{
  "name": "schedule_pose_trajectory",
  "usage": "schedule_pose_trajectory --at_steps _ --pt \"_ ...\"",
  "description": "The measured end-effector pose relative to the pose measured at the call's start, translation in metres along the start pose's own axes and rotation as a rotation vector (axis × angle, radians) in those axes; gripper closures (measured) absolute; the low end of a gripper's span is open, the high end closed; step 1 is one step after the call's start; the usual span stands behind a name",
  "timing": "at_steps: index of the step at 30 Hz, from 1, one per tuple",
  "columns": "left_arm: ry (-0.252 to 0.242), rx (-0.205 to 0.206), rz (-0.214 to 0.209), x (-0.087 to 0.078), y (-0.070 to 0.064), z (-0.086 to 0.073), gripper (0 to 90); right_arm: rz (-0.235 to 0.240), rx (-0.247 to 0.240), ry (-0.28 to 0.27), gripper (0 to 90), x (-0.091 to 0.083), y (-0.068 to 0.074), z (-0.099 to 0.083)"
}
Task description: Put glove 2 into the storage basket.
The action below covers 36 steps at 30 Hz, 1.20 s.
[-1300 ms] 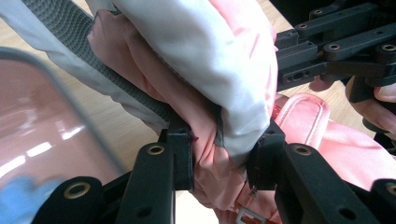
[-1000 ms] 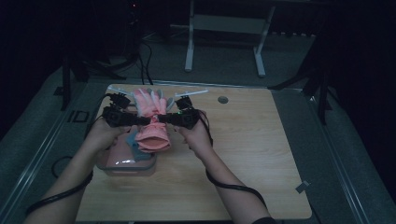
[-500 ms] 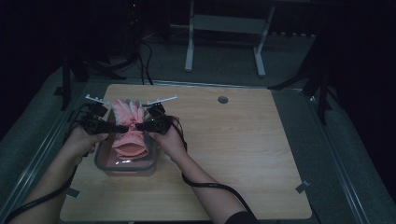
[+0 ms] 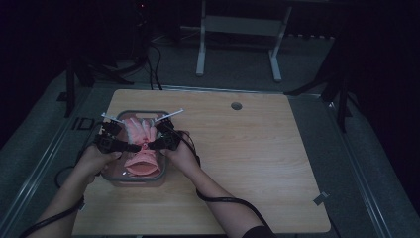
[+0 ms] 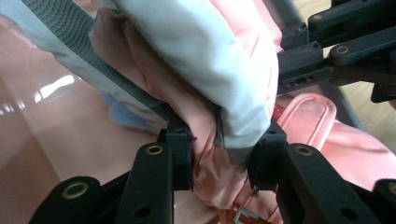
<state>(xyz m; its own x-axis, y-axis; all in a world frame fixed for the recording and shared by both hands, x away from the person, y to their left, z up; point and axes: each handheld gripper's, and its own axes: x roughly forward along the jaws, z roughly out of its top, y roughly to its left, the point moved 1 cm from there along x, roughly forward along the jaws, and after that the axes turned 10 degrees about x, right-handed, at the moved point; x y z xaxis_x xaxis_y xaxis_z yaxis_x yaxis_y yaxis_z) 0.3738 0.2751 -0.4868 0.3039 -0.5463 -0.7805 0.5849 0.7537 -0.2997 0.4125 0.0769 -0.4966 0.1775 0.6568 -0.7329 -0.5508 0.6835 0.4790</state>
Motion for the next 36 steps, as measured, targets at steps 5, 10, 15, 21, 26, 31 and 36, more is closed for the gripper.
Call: schedule_pose_trajectory --at_steps 5,10,15,21,26,31,36 --pt "0.011 -0.014 0.006 0.005 0.001 -0.002 62.5 -0.036 -0.018 0.021 75.1 0.004 0.003 0.001" --pt "0.022 -0.028 0.013 0.007 0.003 -0.002 57.2 -0.046 -0.012 0.028 71.8 0.005 0.002 0.002" --pt "0.013 -0.037 0.038 0.007 0.004 -0.004 53.6 -0.051 -0.013 0.019 66.4 0.006 0.002 0.002" --pt "-0.007 -0.018 0.085 0.004 0.002 -0.002 48.3 -0.036 -0.035 -0.049 51.3 -0.001 0.002 0.005" --pt "-0.062 -0.014 0.151 0.005 -0.002 0.003 38.7 0.014 -0.040 -0.119 39.3 -0.020 0.003 0.011" --pt "-0.131 -0.001 0.220 0.001 -0.003 0.005 18.6 0.059 -0.055 -0.130 28.1 -0.031 -0.004 0.010" --pt "-0.184 0.005 0.249 -0.003 -0.004 0.005 3.8 0.091 -0.064 -0.132 24.9 -0.038 -0.010 0.008"
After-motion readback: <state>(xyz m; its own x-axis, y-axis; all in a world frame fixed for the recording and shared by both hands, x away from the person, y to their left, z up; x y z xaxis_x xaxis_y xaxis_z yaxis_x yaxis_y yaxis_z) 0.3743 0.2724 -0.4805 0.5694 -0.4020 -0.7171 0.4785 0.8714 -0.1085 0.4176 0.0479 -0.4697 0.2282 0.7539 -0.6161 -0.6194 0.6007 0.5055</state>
